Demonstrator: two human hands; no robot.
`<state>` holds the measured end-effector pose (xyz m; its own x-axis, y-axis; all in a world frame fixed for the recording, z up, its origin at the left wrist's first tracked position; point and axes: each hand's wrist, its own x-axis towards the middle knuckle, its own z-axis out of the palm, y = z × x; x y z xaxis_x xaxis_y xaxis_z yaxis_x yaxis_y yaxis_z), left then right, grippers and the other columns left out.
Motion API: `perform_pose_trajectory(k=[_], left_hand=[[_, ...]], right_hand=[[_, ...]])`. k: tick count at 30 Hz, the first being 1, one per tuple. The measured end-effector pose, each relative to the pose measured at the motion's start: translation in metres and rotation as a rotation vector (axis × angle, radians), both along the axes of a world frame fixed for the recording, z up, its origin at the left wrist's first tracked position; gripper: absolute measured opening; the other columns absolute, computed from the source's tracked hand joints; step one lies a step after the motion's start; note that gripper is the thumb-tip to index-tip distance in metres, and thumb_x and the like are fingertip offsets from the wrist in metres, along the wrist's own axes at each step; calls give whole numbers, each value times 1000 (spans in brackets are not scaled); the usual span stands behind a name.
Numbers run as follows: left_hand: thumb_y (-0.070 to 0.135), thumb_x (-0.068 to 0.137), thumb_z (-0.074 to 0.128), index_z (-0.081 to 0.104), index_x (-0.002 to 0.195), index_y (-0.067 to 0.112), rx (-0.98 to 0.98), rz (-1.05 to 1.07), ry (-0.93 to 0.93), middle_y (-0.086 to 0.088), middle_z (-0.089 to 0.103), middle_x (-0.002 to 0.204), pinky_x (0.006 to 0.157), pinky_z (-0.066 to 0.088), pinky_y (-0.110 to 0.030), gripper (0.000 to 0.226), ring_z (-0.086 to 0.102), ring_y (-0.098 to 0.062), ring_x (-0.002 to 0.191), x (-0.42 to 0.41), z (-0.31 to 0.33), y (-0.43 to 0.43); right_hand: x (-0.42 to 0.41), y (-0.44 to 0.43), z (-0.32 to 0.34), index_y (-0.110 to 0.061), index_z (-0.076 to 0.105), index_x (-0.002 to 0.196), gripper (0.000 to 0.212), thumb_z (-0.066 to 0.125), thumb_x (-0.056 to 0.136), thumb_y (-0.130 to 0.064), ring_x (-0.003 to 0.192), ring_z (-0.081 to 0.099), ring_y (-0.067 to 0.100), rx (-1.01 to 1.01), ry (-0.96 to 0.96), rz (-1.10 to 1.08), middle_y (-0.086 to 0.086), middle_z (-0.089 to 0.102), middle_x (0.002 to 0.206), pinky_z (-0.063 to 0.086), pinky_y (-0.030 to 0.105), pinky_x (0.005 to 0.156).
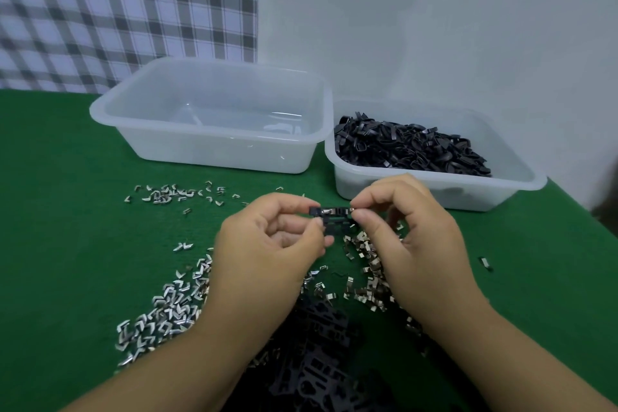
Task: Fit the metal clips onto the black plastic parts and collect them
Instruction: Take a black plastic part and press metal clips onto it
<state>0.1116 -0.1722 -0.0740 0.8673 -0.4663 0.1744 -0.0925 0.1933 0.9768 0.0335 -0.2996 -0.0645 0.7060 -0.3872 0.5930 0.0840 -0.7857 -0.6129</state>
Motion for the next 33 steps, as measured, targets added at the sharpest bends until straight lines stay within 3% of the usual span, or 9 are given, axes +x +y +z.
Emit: perform_pose_trajectory(k=[9,13,21,24,29,33], left_hand=[[-8,79,66,68,79,13,-35,-34,1,-8,72,63,57,57,-22,21,73,-19,62,-1,1,-1],[-10,79,65,69,78,11,-44,-54,7,-11,71,64,57,57,-21,21,73,-19,61,-2,2,0],[-8,78,66,72,77,16,3,-37,-92,-4,72,66,60,58,-21,26,72,-14,62,-1,2,0],[-8,78,66,73,79,25,11,-43,-132,2,72,67,60,54,-15,34,71,-11,63,0,2,1],[-6,78,66,73,78,28,29,-45,-151,0,72,72,63,54,-15,35,71,-12,66,0,1,0],[-5,80,66,72,81,22,16,-58,-147,0,73,76,66,54,-15,27,71,-12,71,-1,2,1]], right_hand=[[2,0,-2,-23,63,81,6,63,78,-17,78,46,-3,-5,5,8,-18,55,83,34,9,72],[2,-1,-3,-17,67,80,6,67,78,-11,83,51,9,-77,-4,2,-11,58,83,36,13,73],[0,-5,0,-30,67,79,21,75,74,-12,79,55,9,80,24,50,-14,63,82,40,13,70],[0,-6,1,-39,65,91,32,74,76,-13,76,53,6,141,88,88,-15,64,90,41,12,69],[-1,-7,4,-36,70,87,28,71,78,-10,87,59,7,189,135,143,-17,67,87,47,23,76],[-1,-6,3,-34,70,85,26,71,78,-9,86,59,7,163,136,129,-16,67,84,46,23,76]])
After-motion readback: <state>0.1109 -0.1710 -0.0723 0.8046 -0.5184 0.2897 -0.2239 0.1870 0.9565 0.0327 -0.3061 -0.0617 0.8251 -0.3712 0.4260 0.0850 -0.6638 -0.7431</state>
